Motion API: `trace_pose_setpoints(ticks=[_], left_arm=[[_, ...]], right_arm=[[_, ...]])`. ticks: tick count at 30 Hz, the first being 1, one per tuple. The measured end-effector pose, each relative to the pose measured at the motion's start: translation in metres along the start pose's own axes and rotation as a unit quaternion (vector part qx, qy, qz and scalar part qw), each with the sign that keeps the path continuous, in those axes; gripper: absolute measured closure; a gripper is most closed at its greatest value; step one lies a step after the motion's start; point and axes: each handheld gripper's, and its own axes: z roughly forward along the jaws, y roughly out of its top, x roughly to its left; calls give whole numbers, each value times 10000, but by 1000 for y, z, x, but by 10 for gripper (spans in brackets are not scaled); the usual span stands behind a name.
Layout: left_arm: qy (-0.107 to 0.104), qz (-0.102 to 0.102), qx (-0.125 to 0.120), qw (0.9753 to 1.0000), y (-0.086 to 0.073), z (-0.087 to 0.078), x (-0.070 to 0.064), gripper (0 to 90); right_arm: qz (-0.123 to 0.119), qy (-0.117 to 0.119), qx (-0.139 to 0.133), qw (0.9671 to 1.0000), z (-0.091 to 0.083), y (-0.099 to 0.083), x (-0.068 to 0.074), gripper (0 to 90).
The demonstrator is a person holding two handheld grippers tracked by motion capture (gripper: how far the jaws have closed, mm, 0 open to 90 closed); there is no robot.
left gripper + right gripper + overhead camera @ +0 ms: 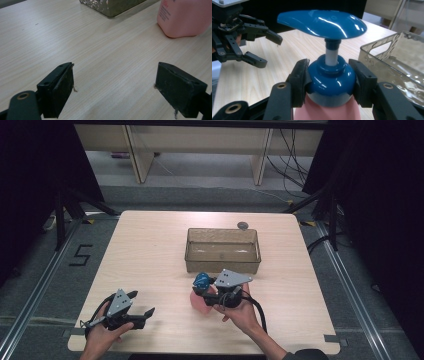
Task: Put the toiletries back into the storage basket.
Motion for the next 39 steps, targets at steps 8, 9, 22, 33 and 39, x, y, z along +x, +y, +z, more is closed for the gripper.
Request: trace_pose_setpoints(ticks=[8,9,22,33,39], left_arm=[[21,-8,-1,10000,1,-2,0,148],[0,-49,-30,10000,0,-1,-1,148],[34,0,-3,10000,1,-2,1,149],[-7,-9,0,10000,0,-1,1,149],[7,-63,50,10000,-1,0,0,148]], right_arm=[[71,-126,37,9999,0,1,4,533],[31,-47,55,10000,0,2,3,533],[127,-271,-11,9996,-10,12,-5,533],[80,-480,-125,9987,-24,30,-20,534],[163,-591,-154,9980,-30,39,-28,534]])
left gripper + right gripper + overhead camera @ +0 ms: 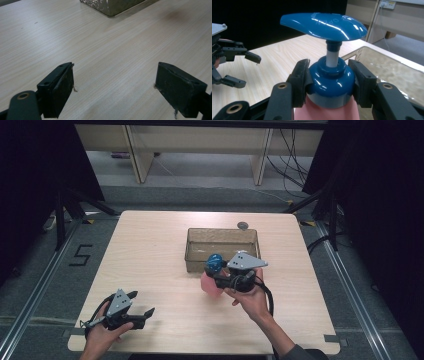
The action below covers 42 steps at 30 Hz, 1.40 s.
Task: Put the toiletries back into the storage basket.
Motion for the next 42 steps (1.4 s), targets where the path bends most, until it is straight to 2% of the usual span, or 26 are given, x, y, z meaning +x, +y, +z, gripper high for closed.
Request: trace_pose_setpoints(ticks=[1,4,5,8,9,10,11,12,15,16,17,19,21,23,27,28,30,32,33,36,37,38,40,41,42], left_arm=[[-4,34,11,10000,0,0,1,149],[-23,-12,-8,10000,0,0,0,149],[-8,-28,14,10000,0,0,0,149],[-30,-25,-50,10000,0,0,1,149],[-25,-35,-25,10000,0,0,0,149],[-20,-45,-23,10000,0,0,1,149],[-13,-44,-49,10000,0,0,1,149],[-14,11,-64,10000,1,0,2,149],[7,-26,-25,10000,0,-2,1,149],[8,18,-19,10000,0,-1,1,149],[20,-27,-48,10000,1,-1,1,149],[11,5,-33,10000,1,-1,1,149],[-14,-20,-43,10000,0,-1,1,149],[-8,-9,-78,10000,1,0,2,149],[2,-61,-55,10000,0,-1,1,149],[29,-23,-65,10000,1,-1,1,149],[10,-37,-55,10000,0,-1,1,149],[7,-79,-67,9999,0,-1,1,149],[10,-61,-83,9999,1,-1,2,149],[21,5,-36,10000,0,-1,2,149],[29,-37,-38,10000,0,-1,1,149],[22,24,-46,10000,0,-1,2,149],[9,-68,-69,10000,0,-1,1,149],[8,-68,-64,10000,0,-1,1,149],[17,-76,-69,9999,0,-1,1,149]], right_arm=[[-23,-18,39,10000,-1,2,-1,534],[110,-11,9,9999,-2,6,-2,534],[11,-67,-9,10000,-2,8,-4,534],[11,-37,-55,10000,-2,13,-7,534],[70,-94,-22,9999,-3,16,-7,534],[60,-24,-66,10000,-3,17,-8,534],[14,-115,-66,9999,-4,19,-9,534],[-5,-35,-81,10000,-4,21,-11,534],[177,-146,-31,9997,-8,26,-14,534],[141,-149,-17,9998,-9,28,-17,534],[206,-134,-70,9997,-10,29,-19,534],[150,-267,-64,9995,-13,32,-24,534],[210,-304,-98,9993,-15,35,-28,534],[156,-331,-166,9992,-17,38,-34,534],[178,-636,-260,9975,-22,43,-43,534],[264,-670,-256,9971,-22,43,-44,534],[165,-766,-306,9965,-23,44,-50,534],[251,-784,-297,9962,-23,44,-54,534],[276,-858,-291,9955,-23,44,-55,534],[262,-886,-292,9953,-21,45,-64,534],[324,-955,-297,9945,-21,45,-65,534],[256,-1013,-321,9940,-20,47,-70,534],[230,-1048,-313,9937,-20,47,-74,534],[394,-1020,-323,9935,-19,47,-74,534],[402,-1043,-321,9932,-19,48,-76,534]])
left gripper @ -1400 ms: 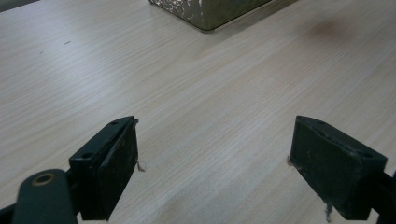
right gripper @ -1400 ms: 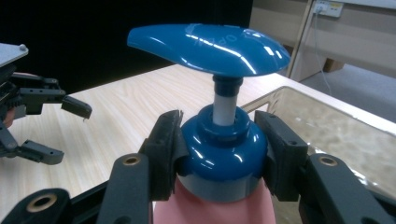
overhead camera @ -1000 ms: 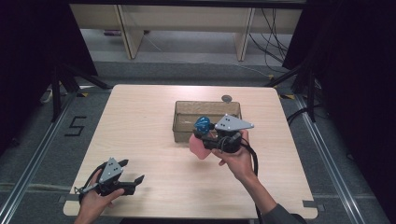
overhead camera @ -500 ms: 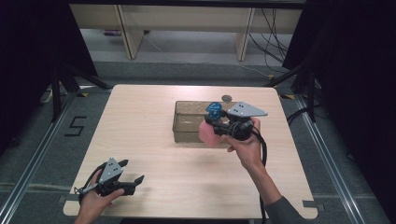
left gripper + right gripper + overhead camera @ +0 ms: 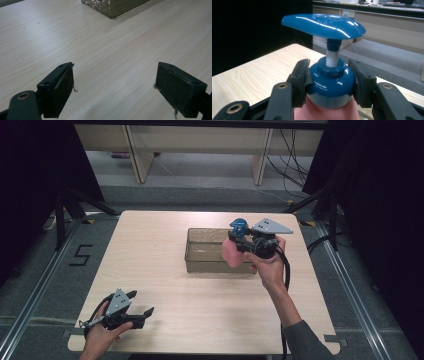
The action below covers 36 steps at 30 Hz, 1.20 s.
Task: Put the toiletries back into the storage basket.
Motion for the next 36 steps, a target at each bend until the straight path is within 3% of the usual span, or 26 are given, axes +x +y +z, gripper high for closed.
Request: trace_pose_setpoints(ticks=[9,16,19,20,26,30,36], left_arm=[[13,27,11,10000,0,-1,0,149],[18,54,5,10000,1,0,1,149],[9,16,19,10000,0,-1,0,149],[10,42,-2,10000,1,0,1,149],[-18,50,15,10000,0,1,1,149],[-28,26,40,10000,0,0,0,149],[-23,32,25,10000,0,0,0,149]], right_arm=[[71,-249,-20,9997,8,-3,-21,534],[307,-436,42,9986,10,-6,-32,534],[172,-529,18,9985,12,-9,-39,534],[281,-525,106,9982,13,-11,-41,534],[336,-618,94,9975,19,-16,-51,534],[482,-660,130,9966,21,-20,-53,534],[427,-697,208,9964,25,-27,-56,534]])
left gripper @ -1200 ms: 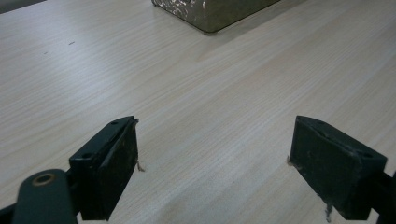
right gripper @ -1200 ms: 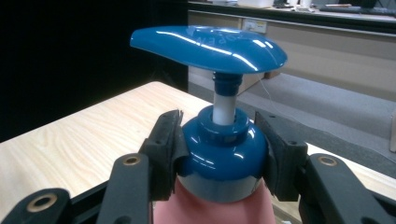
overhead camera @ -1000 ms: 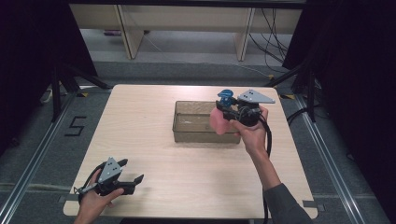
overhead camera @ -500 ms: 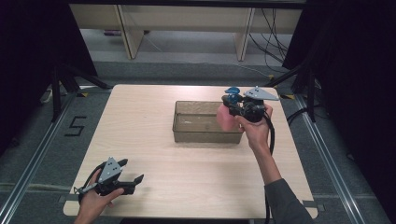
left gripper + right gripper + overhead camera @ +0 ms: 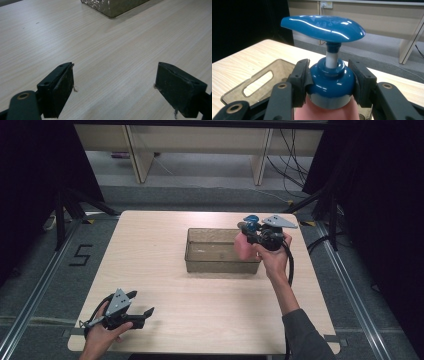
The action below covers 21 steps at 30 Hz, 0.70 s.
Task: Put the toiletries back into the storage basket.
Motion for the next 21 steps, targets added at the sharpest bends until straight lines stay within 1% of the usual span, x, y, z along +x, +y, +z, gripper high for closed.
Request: trace_pose_setpoints(ticks=[2,3,4,6,7,8,9,10,11,12,14,15,16,17,18,19,20,21], left_arm=[[1,3,6,10000,0,0,0,149],[30,29,21,10000,0,-1,0,149],[36,34,17,10000,0,-1,1,149],[20,5,-34,10000,0,-1,1,149],[9,-20,-90,10000,1,0,1,149],[18,19,-40,10000,1,-1,1,149],[28,31,-20,10000,1,-2,1,149],[41,88,6,10000,1,-3,2,149],[34,84,-20,10000,1,-2,2,149],[26,6,-22,10000,1,-2,1,149],[33,59,-34,10000,1,-3,1,149],[31,46,-30,10000,1,-3,1,149],[31,-14,-10,10000,1,-3,1,149],[39,-1,-22,10000,1,-2,1,149],[35,32,-28,10000,1,-2,1,149],[40,58,-40,10000,1,-2,1,149],[8,29,-29,10000,1,-2,1,149],[9,-1,-10,10000,1,-2,0,149]], right_arm=[[38,27,58,10000,1,-2,0,534],[-16,-11,41,10000,2,-3,0,534],[-21,-7,33,10000,3,-4,0,534],[40,13,78,10000,4,-6,2,534],[-45,38,77,10000,5,-7,1,534],[-3,54,62,10000,6,-8,1,534],[76,39,130,9999,6,-9,2,534],[23,18,156,9999,5,-10,2,534],[22,58,137,9999,7,-12,2,534],[-12,-1,135,9999,7,-13,2,534],[70,32,143,9999,7,-14,2,534],[55,41,161,9998,7,-15,1,534],[-8,25,148,9999,7,-15,0,534],[90,44,162,9998,7,-17,0,534],[15,6,179,9998,7,-17,-1,534],[61,-4,223,9997,6,-17,0,534],[40,14,224,9997,7,-17,0,534],[96,1,216,9997,6,-18,1,534]])
